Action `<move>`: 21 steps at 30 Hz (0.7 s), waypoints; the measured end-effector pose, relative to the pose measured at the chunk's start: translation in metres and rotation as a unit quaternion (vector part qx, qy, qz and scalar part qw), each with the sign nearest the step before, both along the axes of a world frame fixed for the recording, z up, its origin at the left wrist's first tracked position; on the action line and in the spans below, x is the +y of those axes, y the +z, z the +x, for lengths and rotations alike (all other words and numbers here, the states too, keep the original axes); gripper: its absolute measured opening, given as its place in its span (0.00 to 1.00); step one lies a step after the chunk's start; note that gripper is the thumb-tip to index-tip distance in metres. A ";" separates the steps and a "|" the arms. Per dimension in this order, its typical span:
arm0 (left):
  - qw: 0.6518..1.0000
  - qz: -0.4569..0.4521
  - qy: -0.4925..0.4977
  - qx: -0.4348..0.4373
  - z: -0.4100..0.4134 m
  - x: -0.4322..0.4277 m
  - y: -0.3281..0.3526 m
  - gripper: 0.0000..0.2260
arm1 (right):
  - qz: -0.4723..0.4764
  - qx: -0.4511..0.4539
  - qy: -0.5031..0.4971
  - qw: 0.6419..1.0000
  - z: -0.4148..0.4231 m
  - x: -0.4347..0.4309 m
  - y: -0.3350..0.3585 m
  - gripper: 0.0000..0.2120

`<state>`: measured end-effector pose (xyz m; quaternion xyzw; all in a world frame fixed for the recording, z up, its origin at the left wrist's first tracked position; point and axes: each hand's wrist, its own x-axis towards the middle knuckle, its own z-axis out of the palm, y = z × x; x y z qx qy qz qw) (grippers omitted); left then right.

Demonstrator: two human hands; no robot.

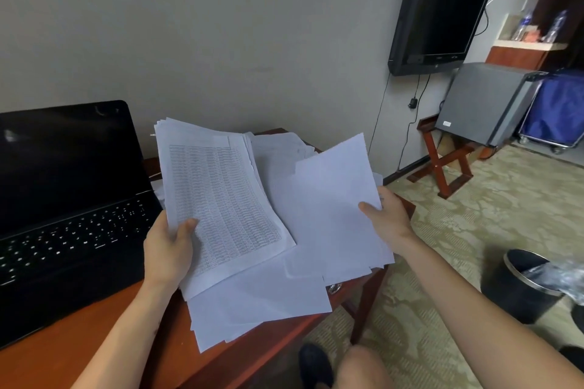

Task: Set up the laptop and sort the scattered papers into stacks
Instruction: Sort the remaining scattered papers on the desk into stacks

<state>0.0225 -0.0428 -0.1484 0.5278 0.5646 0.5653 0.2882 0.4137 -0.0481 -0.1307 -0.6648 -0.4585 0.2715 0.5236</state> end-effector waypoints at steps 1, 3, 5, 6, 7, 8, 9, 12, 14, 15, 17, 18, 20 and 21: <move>1.000 -0.005 -0.001 -0.002 -0.001 0.001 -0.001 0.11 | 0.018 0.010 -0.003 1.000 0.001 -0.001 0.002 0.09; 1.000 -0.013 0.004 -0.011 -0.003 0.004 -0.002 0.10 | 0.052 0.041 -0.014 0.998 0.002 -0.004 0.008 0.10; 0.999 -0.019 0.017 -0.023 -0.006 0.005 -0.002 0.08 | 0.082 0.077 -0.031 0.993 0.004 -0.004 0.013 0.11; 0.999 -0.020 0.023 -0.027 -0.007 0.006 -0.002 0.08 | 0.092 0.092 -0.040 0.991 0.006 -0.004 0.016 0.11; 0.999 -0.020 0.025 -0.029 -0.007 0.006 -0.002 0.08 | 0.099 0.103 -0.048 0.989 0.008 -0.003 0.019 0.11; 0.999 -0.020 0.023 -0.028 -0.007 0.005 -0.002 0.08 | 0.103 0.113 -0.053 0.987 0.009 -0.003 0.021 0.10; 0.999 -0.021 0.018 -0.025 -0.006 0.005 -0.002 0.08 | 0.105 0.124 -0.059 0.985 0.011 -0.002 0.022 0.09; 0.999 -0.031 -0.007 -0.036 0.000 0.002 -0.002 0.07 | 0.113 0.153 -0.063 0.980 0.011 -0.002 0.024 0.10; 0.997 -0.044 -0.034 -0.061 0.004 0.001 -0.001 0.07 | 0.107 0.166 -0.038 0.980 0.007 -0.003 0.023 0.12; 0.995 -0.052 -0.050 -0.072 0.007 0.000 0.000 0.07 | 0.100 0.165 -0.022 0.981 0.004 -0.003 0.020 0.13; 0.991 -0.067 -0.078 -0.088 0.013 -0.002 -0.001 0.08 | 0.086 0.157 -0.003 0.984 -0.005 -0.004 0.016 0.13; 0.989 -0.074 -0.091 -0.095 0.016 -0.004 0.000 0.09 | 0.082 0.156 0.004 0.984 -0.011 -0.003 0.014 0.13; 0.984 -0.085 -0.117 -0.107 0.022 -0.009 0.002 0.09 | 0.073 0.156 0.019 0.985 -0.022 -0.001 0.007 0.11; 0.981 -0.087 -0.128 -0.114 0.024 -0.011 0.003 0.09 | 0.070 0.153 0.029 0.985 -0.028 0.000 0.004 0.10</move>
